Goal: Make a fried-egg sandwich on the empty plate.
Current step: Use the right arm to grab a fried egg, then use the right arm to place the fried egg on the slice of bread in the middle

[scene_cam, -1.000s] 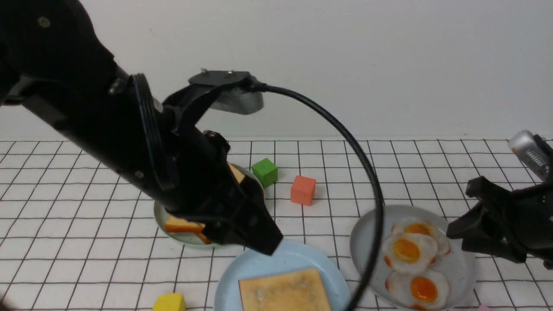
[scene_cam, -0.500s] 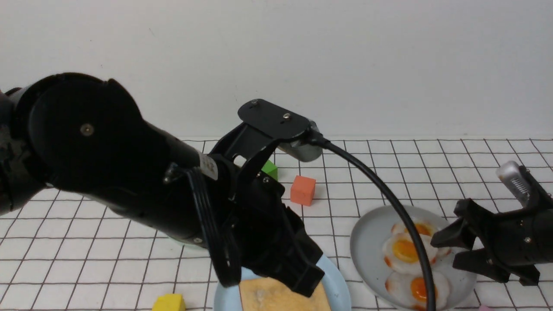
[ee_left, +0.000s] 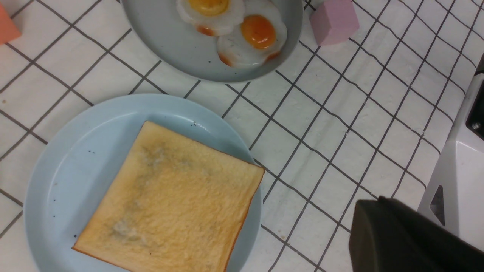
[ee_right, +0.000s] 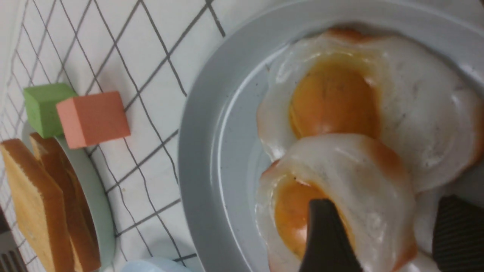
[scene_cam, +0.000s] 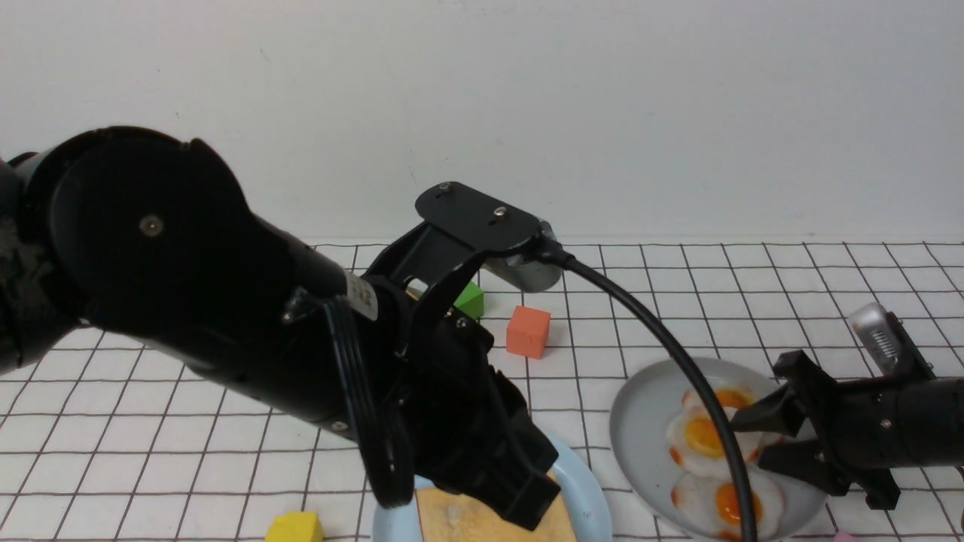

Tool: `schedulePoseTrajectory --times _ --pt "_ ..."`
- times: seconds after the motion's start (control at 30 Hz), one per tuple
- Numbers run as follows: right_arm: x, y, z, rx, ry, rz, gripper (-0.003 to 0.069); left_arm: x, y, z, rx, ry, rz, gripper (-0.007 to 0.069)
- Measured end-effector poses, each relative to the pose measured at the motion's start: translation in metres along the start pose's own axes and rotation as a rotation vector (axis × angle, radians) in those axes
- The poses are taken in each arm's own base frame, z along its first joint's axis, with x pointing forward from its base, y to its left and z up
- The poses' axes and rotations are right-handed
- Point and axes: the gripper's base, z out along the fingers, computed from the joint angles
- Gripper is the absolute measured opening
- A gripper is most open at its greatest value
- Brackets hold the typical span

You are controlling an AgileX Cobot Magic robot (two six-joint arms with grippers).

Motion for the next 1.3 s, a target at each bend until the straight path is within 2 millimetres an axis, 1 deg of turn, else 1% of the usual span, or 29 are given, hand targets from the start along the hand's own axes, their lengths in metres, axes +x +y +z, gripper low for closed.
schedulePoseTrajectory --times 0.03,0.07,0.1,0.13,0.17,0.2,0.23,0.27,0.53,0.6,0.7,0.73,0.77,0.83,0.87,0.9,0.93,0.97,1.0,1.07,1.1,1.13,1.17,1.23,1.27,1.3 --pt "0.000 0.000 0.000 -0.001 0.001 0.003 0.0377 0.000 0.000 0.000 -0.001 0.000 0.001 -0.0013" --pt "0.000 -0.001 0.001 0.000 0.003 0.005 0.0330 0.001 0.000 0.000 0.003 0.009 0.001 -0.0013" --pt "0.000 -0.002 0.002 0.001 0.005 0.005 0.0299 0.001 0.000 0.000 0.004 0.013 0.001 -0.0013" --pt "0.000 -0.002 0.003 0.003 0.006 0.002 0.0242 0.002 -0.001 0.000 0.006 0.017 0.001 -0.0013" --pt "0.000 -0.003 0.003 0.003 0.010 -0.002 0.0202 0.002 -0.001 0.000 0.007 0.020 0.001 -0.0013" --pt "0.000 -0.003 0.003 0.003 0.010 -0.002 0.0182 0.002 -0.001 0.000 0.008 0.021 0.001 -0.0013" --pt "0.001 -0.002 0.003 -0.006 0.018 -0.006 0.0115 0.002 -0.001 0.000 0.008 0.023 0.001 -0.0013" --pt "0.001 -0.001 0.003 -0.008 0.019 -0.008 0.0097 0.002 -0.001 0.000 0.008 0.023 0.001 -0.0013" --pt "0.001 0.001 0.000 -0.016 0.014 -0.019 0.0105 0.003 0.001 0.000 -0.008 0.032 0.013 -0.0013" --pt "0.001 0.005 -0.004 -0.026 0.006 -0.037 0.0105 0.004 0.002 -0.002 -0.027 0.036 0.012 -0.0013" --pt "0.004 0.020 -0.020 -0.080 -0.009 -0.092 0.0105 0.006 0.003 -0.012 -0.078 0.037 -0.011 -0.0013" --pt "0.006 0.028 -0.027 -0.119 -0.008 -0.118 0.0105 0.007 0.003 -0.017 -0.099 0.042 -0.020 -0.0013" --pt "0.006 0.029 -0.028 -0.126 -0.007 -0.122 0.0105 0.008 0.003 -0.020 -0.109 0.041 -0.024 -0.0013" --pt "0.018 0.049 -0.040 -0.213 0.028 -0.192 0.0105 0.014 0.004 -0.036 -0.174 0.071 -0.052 -0.0013" --pt "0.019 0.050 -0.041 -0.216 0.028 -0.199 0.0105 0.015 0.003 -0.037 -0.173 0.073 -0.061 -0.0013" --pt "0.034 0.065 -0.044 -0.265 0.070 -0.256 0.0105 0.020 0.003 -0.049 -0.224 0.090 -0.094 -0.0013" --pt "0.044 0.072 -0.044 -0.288 0.101 -0.287 0.0105 0.024 0.004 -0.055 -0.250 0.101 -0.113 -0.0013" --pt "0.046 0.074 -0.044 -0.295 0.110 -0.292 0.0105 0.026 0.004 -0.055 -0.255 0.109 -0.118 -0.0013" --pt "0.061 0.084 -0.040 -0.319 0.159 -0.332 0.0105 0.031 0.004 -0.062 -0.287 0.114 -0.141 -0.0013" --pt "0.084 0.096 -0.033 -0.341 0.225 -0.376 0.0105 0.042 0.005 -0.069 -0.321 0.127 -0.161 -0.0013" --pt "0.089 0.098 -0.032 -0.343 0.239 -0.388 0.0105 0.044 0.005 -0.070 -0.325 0.129 -0.164 -0.0013" --pt "0.106 0.105 -0.026 -0.336 0.269 -0.430 0.0105 0.054 0.005 -0.072 -0.337 0.137 -0.171 -0.0013" --pt "0.115 0.107 -0.022 -0.318 0.267 -0.455 0.0105 0.059 0.005 -0.074 -0.339 0.135 -0.173 -0.0013" --pt "0.128 0.110 -0.014 -0.283 0.259 -0.491 0.0104 0.068 0.004 -0.076 -0.342 0.131 -0.186 -0.0013" --pt "0.132 0.110 -0.011 -0.266 0.253 -0.493 0.0107 0.071 0.004 -0.076 -0.343 0.125 -0.196 -0.0013" --pt "0.131 0.110 -0.011 -0.264 0.248 -0.491 0.0108 0.071 0.004 -0.076 -0.343 0.126 -0.196 -0.0012"
